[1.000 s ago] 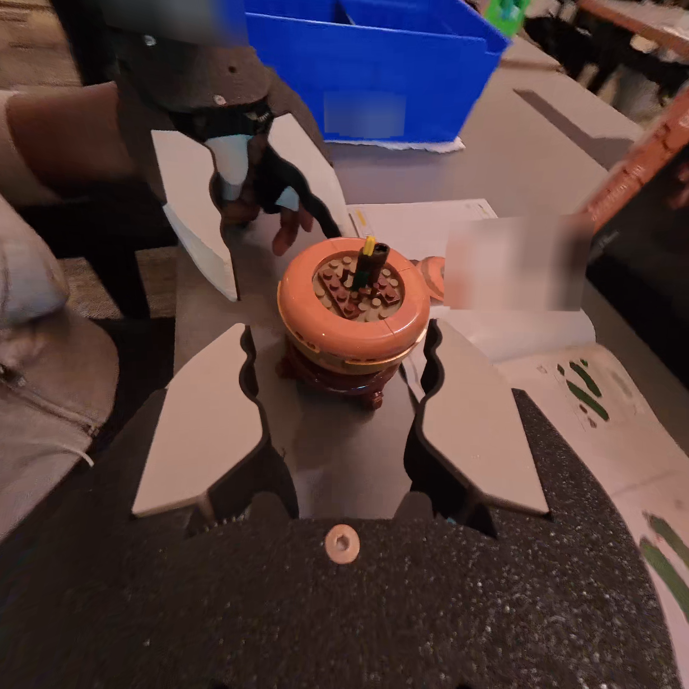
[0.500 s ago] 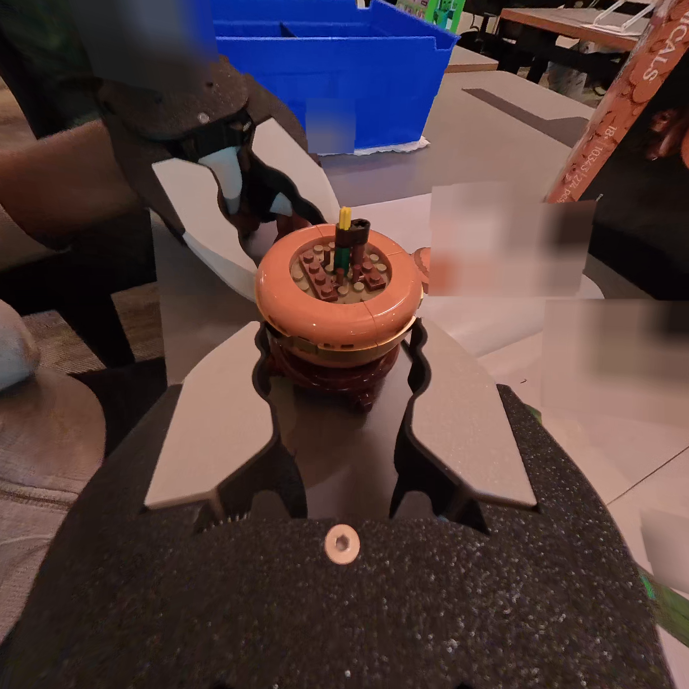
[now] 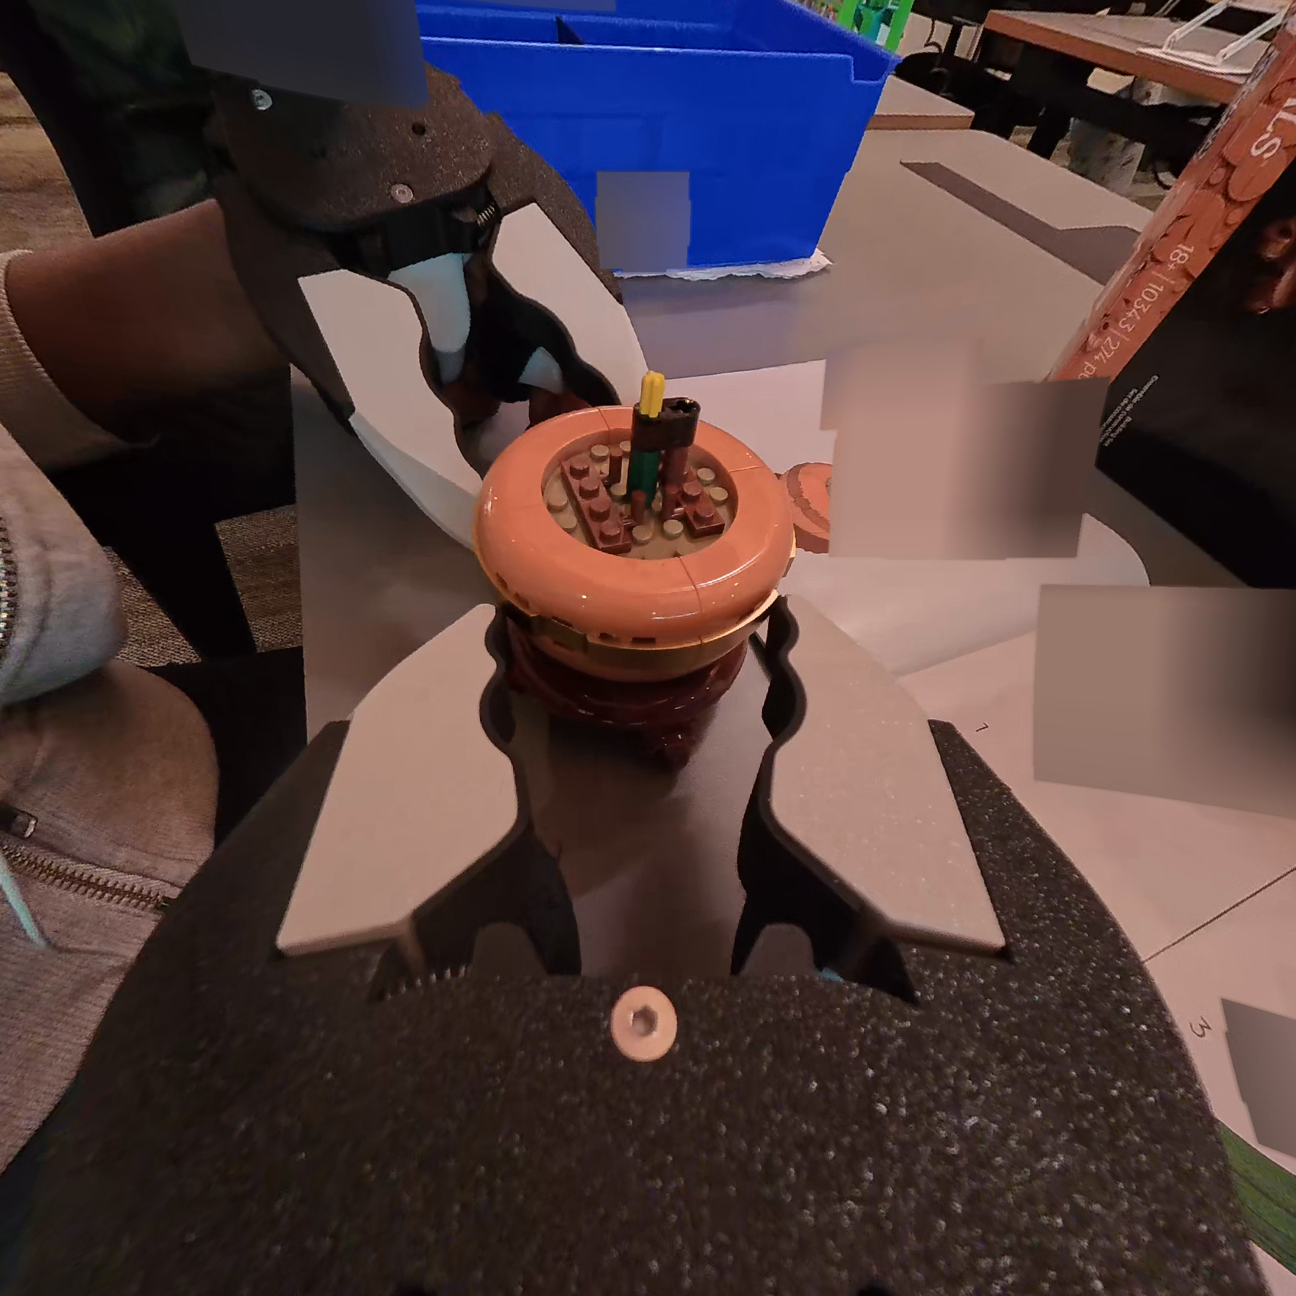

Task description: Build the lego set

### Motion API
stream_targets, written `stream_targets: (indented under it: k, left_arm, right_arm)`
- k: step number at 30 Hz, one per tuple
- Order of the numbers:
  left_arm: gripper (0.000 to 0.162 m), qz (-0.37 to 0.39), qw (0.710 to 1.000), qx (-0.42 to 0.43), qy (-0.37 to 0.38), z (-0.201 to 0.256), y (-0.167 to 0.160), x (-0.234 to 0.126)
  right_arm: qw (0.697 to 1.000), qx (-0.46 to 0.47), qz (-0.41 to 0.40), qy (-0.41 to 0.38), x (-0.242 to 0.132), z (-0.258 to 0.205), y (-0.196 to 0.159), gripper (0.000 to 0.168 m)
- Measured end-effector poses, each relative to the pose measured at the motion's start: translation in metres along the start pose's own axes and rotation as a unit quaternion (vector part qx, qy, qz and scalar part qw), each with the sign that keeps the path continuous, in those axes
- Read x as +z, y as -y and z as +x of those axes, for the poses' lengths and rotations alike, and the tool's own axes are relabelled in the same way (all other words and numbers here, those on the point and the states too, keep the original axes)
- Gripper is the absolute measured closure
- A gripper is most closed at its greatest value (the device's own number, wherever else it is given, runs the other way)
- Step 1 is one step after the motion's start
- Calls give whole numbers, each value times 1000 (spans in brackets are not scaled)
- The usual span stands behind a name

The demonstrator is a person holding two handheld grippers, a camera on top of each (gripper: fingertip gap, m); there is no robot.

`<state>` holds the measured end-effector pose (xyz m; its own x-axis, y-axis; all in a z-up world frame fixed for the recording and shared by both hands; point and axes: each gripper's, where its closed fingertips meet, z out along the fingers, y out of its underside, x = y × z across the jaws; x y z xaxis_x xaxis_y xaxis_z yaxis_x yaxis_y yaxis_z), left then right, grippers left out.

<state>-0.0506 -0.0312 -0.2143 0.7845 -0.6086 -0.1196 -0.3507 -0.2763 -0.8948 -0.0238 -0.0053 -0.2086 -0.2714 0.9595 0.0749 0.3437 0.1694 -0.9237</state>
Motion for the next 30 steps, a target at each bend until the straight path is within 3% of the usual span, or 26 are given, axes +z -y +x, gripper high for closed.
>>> stream_targets:
  k: [19,23,26,30]
  left_arm:
    - [110,-14,1000,12,12,0,-2,2]
    - [110,-7,1000,7,5,1,-1,1]
    - [110,5,1000,5,3,1,1,-1]
    - [109,17,1000,-2,-2,1,4,-3]
  right_arm:
    - [1000,18,-3,20,1,-1,-1,98]
    - [995,58,69,50,-9,0,17,99]
    - [979,114,148,80,-22,5,33,113]
    - [970,139,177,96,-29,8,36,107]
